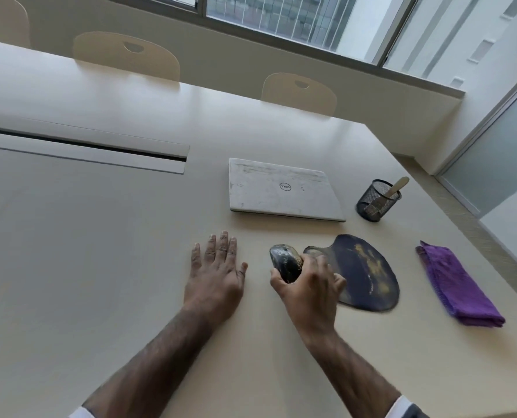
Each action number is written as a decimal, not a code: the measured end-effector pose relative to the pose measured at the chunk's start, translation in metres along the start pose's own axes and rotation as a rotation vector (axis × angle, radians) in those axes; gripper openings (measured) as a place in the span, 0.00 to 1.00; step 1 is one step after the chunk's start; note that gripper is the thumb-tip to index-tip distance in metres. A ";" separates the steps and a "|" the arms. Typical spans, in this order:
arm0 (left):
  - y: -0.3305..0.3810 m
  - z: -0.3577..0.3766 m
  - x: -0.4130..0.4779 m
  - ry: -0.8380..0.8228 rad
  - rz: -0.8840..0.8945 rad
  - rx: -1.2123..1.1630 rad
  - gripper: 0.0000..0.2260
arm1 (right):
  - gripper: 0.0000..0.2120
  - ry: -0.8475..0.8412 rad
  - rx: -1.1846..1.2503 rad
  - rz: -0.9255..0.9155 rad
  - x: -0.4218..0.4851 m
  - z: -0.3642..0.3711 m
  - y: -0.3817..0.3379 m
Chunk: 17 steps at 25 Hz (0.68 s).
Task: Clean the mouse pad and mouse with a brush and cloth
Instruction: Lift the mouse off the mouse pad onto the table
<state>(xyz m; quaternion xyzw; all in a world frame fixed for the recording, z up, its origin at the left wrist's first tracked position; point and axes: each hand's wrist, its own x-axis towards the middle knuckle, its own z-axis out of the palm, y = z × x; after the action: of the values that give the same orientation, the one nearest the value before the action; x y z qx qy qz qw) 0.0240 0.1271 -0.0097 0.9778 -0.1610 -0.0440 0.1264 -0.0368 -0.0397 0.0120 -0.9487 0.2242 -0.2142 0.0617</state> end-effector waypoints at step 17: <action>-0.001 -0.004 -0.001 -0.009 -0.005 -0.008 0.28 | 0.38 -0.086 -0.023 -0.024 -0.022 0.006 -0.030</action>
<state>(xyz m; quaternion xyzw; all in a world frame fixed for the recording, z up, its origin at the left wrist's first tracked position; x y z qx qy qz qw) 0.0243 0.1291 -0.0062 0.9776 -0.1587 -0.0493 0.1296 -0.0401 -0.0025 0.0048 -0.9603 0.2125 -0.1712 0.0577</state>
